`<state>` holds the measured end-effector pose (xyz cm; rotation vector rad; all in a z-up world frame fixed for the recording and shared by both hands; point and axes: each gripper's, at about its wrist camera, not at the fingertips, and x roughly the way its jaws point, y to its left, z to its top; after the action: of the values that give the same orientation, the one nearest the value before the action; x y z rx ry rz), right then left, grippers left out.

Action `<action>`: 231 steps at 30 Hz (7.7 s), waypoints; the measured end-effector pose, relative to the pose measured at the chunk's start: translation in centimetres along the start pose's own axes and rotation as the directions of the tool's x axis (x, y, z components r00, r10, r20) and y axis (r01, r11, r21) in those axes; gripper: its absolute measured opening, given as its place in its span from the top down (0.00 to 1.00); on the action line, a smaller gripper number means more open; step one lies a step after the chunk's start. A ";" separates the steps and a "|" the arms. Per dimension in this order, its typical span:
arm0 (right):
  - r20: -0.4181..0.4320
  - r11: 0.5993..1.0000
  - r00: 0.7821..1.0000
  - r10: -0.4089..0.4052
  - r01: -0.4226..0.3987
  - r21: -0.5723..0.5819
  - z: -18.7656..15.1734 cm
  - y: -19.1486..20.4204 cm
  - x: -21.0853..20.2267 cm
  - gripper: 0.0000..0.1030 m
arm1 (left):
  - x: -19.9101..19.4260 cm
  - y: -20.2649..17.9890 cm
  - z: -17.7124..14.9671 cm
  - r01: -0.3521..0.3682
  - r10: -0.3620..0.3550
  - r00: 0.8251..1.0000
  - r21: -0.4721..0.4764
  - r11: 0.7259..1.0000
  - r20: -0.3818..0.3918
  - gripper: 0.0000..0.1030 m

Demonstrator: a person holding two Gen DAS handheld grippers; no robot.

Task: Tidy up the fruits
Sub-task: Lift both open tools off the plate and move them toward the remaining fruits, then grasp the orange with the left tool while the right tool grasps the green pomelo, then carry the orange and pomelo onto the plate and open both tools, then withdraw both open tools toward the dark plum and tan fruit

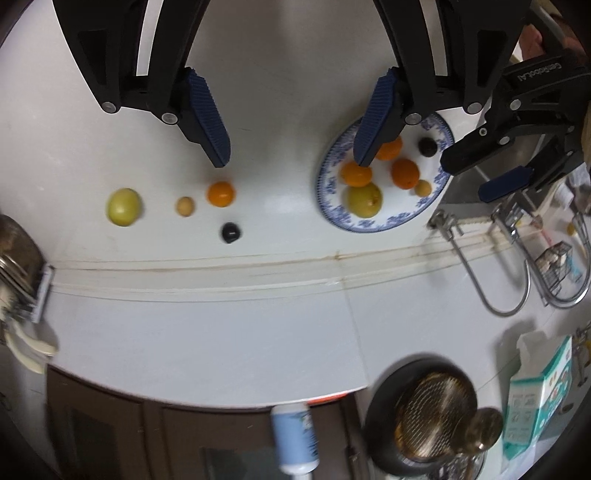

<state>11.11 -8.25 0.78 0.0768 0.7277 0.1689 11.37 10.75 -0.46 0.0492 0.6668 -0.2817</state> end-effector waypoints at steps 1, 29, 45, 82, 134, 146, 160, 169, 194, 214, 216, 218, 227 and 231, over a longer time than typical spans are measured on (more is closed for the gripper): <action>0.004 1.000 1.000 -0.011 0.011 0.009 -0.1 -0.4 -0.2 0.32 | 0.1 -0.4 0.0 -0.001 0.001 1.000 0.005 1.000 0.001 0.27; -0.023 0.992 0.994 -0.108 0.110 0.063 1.0 -14.4 0.3 0.32 | 8.3 -11.3 2.1 -0.044 0.045 0.997 0.013 0.999 -0.055 0.27; -0.130 0.992 0.986 -0.102 0.111 0.064 2.1 -18.7 8.6 0.32 | 17.1 -12.4 3.0 -0.045 0.047 0.989 0.019 0.999 -0.141 0.28; -0.180 0.999 0.984 -0.012 0.021 0.050 2.7 -20.3 15.0 0.52 | 21.8 -12.4 3.3 -0.019 0.018 0.973 -0.002 1.000 -0.231 0.67; 0.001 0.979 0.984 0.179 -0.178 -0.104 1.5 -1.8 2.3 0.52 | 0.3 -1.1 0.7 -0.101 0.109 0.992 -0.121 0.988 0.066 0.67; -0.013 0.967 0.977 0.213 -0.213 -0.143 1.5 3.5 3.3 0.52 | -1.1 3.5 -0.5 -0.126 0.136 0.989 -0.139 0.982 0.064 0.67; -0.105 0.931 0.959 0.264 -0.281 -0.231 2.7 9.6 8.8 0.52 | 2.1 9.6 -2.3 -0.133 0.128 0.990 -0.107 0.985 -0.056 0.67; -0.171 0.913 0.951 0.256 -0.296 -0.279 4.1 12.9 14.4 0.52 | 5.4 11.8 -2.7 -0.111 0.101 0.986 -0.071 0.991 -0.135 0.67; -0.293 0.913 0.935 0.199 -0.286 -0.293 5.7 14.8 21.2 0.39 | 8.3 12.9 -2.5 -0.127 0.106 0.969 -0.084 0.988 -0.222 0.53; -0.045 0.951 0.978 0.203 -0.208 -0.230 5.5 9.6 9.1 0.39 | -0.1 9.6 0.4 -0.152 0.156 0.988 -0.153 0.976 0.014 0.50; -0.031 0.954 0.979 0.203 -0.205 -0.219 5.3 9.0 8.0 0.39 | -0.6 8.9 0.7 -0.147 0.154 0.988 -0.143 0.979 0.034 0.49; -0.011 0.959 0.980 0.198 -0.196 -0.206 5.1 8.3 6.8 0.39 | -1.0 8.1 1.0 -0.142 0.150 0.987 -0.134 0.981 0.050 0.47; 0.060 0.982 0.989 0.137 -0.127 -0.141 4.4 4.0 2.8 0.34 | -1.6 3.3 2.5 -0.110 0.115 0.987 -0.051 0.993 0.113 0.40; 0.089 0.991 0.993 0.080 -0.070 -0.114 4.1 1.8 1.6 0.34 | -0.8 1.2 3.3 -0.093 0.093 0.988 -0.005 0.996 0.124 0.36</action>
<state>14.78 -6.22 3.03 0.0058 0.6214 0.2758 13.06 11.69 2.56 0.0624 0.5396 -0.1937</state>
